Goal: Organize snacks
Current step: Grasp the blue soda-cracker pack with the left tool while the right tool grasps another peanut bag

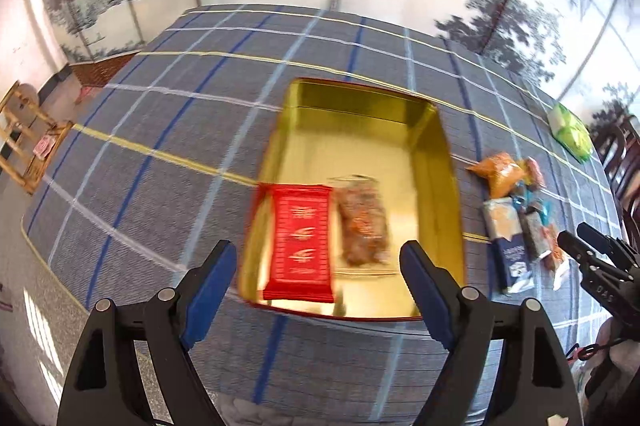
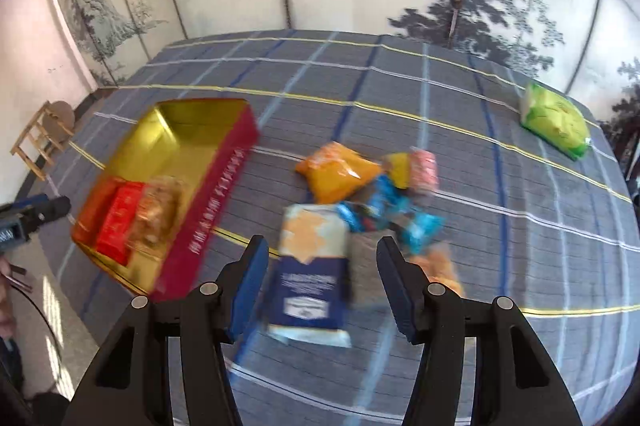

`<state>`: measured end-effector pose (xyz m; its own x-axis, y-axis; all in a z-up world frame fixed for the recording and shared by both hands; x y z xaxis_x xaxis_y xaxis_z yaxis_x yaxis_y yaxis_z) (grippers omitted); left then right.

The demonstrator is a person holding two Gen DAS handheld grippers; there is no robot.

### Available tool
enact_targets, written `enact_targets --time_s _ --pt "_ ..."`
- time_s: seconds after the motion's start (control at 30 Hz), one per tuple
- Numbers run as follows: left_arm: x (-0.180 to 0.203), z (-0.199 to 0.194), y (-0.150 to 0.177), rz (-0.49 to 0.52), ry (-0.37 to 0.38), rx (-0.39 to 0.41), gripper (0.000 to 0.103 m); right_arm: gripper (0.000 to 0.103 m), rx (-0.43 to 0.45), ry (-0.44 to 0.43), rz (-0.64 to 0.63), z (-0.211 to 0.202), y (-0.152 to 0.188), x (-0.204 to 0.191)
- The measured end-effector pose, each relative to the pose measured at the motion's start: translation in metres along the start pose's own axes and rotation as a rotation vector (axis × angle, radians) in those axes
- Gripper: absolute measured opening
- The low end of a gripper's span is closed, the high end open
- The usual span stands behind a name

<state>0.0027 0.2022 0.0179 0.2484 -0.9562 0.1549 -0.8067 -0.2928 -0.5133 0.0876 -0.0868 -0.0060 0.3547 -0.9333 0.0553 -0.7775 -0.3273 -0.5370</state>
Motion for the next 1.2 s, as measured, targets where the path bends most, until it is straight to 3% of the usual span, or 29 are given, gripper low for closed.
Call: enact_targets --time_s 0.2,0.53,0.63,0.73,1.13,1.2 --pt "0.068 0.02 0.0 0.112 0.068 -0.06 0.081 0.057 -0.058 0.061 -0.044 0.023 0.027 0.053" --pt "0.155 0.047 0.014 0.253 0.147 -0.149 0.081 0.057 -0.079 0.007 -0.087 0.062 0.034 0.055" --pt "0.167 0.057 0.019 0.269 0.142 -0.164 0.081 0.056 -0.063 -0.01 -0.084 0.066 0.036 0.055" --pt "0.177 0.068 0.022 0.273 0.139 -0.178 0.081 0.04 -0.038 -0.028 -0.071 0.067 0.037 0.058" --pt "0.193 0.099 0.02 0.224 0.136 -0.253 0.078 0.039 0.05 0.135 0.153 0.088 0.022 0.142" --pt "0.195 0.105 0.02 0.205 0.127 -0.278 0.07 0.039 0.06 0.135 0.167 0.089 0.02 0.148"
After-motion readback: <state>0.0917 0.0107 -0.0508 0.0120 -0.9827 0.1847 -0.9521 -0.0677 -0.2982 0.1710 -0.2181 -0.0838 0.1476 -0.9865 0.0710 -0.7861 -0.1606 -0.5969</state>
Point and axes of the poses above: each gripper's, at about its wrist camera, not at the fingertips, and z roughly the way its jaws point, x to its right, y to its underside, the point moved 3 cm from there along z, roughly the way its jaws point, and after that the axes turned 5 degrees about y, right-handed, at the moved point
